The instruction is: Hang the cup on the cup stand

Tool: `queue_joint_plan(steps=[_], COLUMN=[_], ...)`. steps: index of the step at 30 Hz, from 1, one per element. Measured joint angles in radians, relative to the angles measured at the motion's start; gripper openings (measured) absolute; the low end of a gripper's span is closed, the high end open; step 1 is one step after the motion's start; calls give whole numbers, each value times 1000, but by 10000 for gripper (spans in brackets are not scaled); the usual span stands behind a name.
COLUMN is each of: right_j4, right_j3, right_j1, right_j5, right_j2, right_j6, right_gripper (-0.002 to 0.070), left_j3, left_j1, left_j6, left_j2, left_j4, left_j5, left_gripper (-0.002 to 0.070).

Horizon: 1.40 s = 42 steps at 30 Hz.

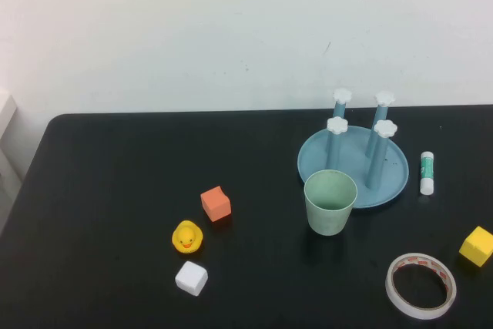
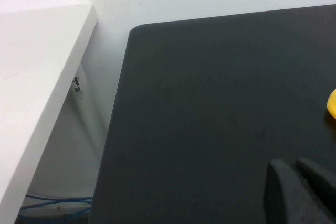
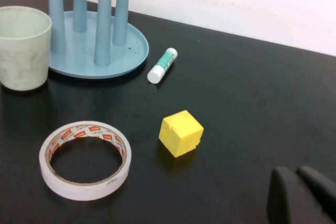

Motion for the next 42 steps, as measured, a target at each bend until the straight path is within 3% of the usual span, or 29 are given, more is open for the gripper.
queue_joint_plan(steps=[42], right_j4=[-63], right_j3=[0], right_j1=[0], right_j5=[-2], right_j2=[0], right_j6=[0], right_gripper=[-1], left_j3=[0], left_j1=[0], left_j6=[0], left_j2=[0], left_j4=[0], left_j5=[0], left_gripper=[-1])
